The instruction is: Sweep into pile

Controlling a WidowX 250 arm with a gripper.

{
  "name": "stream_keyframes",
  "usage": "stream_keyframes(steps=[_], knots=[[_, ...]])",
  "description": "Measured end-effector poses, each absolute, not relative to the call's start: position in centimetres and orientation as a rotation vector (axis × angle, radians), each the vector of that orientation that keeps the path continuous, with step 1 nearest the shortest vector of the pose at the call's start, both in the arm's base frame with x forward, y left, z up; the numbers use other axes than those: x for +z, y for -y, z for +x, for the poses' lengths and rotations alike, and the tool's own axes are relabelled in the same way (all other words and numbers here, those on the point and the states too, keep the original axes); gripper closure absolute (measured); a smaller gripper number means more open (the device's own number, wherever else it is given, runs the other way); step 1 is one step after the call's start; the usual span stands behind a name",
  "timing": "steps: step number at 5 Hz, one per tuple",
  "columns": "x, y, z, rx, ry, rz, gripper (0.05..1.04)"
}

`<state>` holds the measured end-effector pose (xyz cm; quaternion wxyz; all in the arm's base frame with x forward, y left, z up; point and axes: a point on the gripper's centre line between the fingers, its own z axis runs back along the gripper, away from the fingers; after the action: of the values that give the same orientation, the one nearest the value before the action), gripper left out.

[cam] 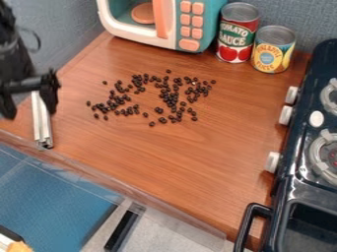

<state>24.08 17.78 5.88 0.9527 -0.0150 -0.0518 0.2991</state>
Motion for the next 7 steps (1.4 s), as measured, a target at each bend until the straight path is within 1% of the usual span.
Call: stream_keyframes(steps=[1, 2, 3, 4, 5, 6, 7], knots=[[6.6, -18.0, 25.0, 0.676, 0.132, -0.03, 0.083], [5.1, -18.7, 25.5, 0.706, 0.143, 0.012, 0.083], [2.7, -19.3, 25.6, 0.71, 0.132, 0.065, 0.083], [1.5, -19.8, 25.6, 0.716, 0.132, 0.092, 0.133], [0.9, -19.8, 25.6, 0.716, 0.129, 0.093, 0.427], [0.8, -19.4, 25.4, 0.728, 0.103, 0.067, 0.686], [2.5, -17.9, 24.7, 0.692, 0.077, 0.01, 0.693]])
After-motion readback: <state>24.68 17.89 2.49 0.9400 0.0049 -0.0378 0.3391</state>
